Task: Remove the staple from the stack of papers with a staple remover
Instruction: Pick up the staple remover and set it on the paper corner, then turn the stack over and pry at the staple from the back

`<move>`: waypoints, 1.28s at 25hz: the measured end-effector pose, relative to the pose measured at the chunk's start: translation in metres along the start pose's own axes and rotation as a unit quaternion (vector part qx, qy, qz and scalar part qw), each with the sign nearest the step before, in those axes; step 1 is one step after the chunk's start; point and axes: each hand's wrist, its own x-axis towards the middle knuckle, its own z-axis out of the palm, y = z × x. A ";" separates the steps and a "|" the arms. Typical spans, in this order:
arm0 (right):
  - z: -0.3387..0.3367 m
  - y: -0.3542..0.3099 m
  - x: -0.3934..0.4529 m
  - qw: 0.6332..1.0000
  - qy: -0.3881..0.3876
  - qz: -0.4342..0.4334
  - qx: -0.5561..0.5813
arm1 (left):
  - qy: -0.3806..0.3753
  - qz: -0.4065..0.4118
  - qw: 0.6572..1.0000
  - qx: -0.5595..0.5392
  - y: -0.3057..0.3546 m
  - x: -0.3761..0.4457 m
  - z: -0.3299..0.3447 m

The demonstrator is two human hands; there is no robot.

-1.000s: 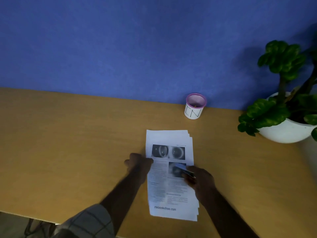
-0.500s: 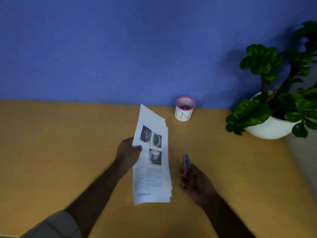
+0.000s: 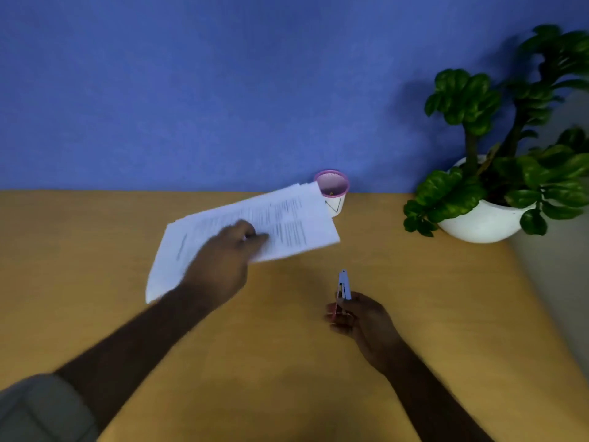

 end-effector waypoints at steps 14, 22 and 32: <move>-0.030 0.009 -0.003 0.992 0.078 -0.006 -0.102 | -0.159 0.008 0.987 -0.030 0.001 -0.052 0.132; -0.032 0.015 0.004 0.879 0.082 -0.183 -0.432 | -0.218 0.031 0.975 0.008 0.019 -0.026 0.186; -0.032 0.020 0.023 0.658 0.053 -0.279 -0.697 | -0.160 0.059 0.985 0.015 0.023 -0.027 0.205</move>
